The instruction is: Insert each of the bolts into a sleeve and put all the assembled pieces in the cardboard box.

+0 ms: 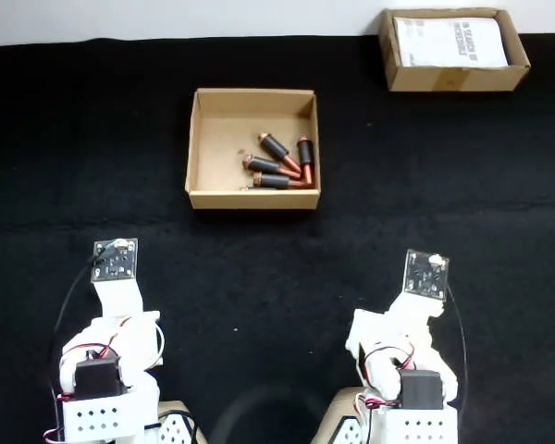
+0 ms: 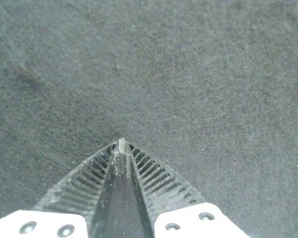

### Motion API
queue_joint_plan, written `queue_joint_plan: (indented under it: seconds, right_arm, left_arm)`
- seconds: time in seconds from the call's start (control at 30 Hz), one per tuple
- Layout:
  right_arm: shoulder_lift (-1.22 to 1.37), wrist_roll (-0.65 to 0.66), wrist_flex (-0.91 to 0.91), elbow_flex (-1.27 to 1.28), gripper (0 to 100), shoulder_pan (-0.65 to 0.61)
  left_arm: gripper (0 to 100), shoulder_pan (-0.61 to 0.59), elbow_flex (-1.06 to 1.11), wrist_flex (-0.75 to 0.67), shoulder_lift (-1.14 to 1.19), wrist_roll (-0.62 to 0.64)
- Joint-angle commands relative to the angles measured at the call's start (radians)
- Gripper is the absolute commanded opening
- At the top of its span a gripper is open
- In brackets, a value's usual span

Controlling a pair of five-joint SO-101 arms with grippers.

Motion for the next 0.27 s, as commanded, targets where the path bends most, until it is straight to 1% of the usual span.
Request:
queue_joint_plan:
  seconds: [0.0, 0.23]
  right_arm:
    - [-0.002, 0.009, -0.012, 0.131, 2.2, 0.010]
    - [-0.005, 0.011, -0.012, 0.133, 2.2, 0.010]
  left_arm:
    - [1, 0.002, 0.016, 0.006, -0.005, -0.003]
    - [1, 0.002, 0.016, 0.006, -0.004, -0.003]
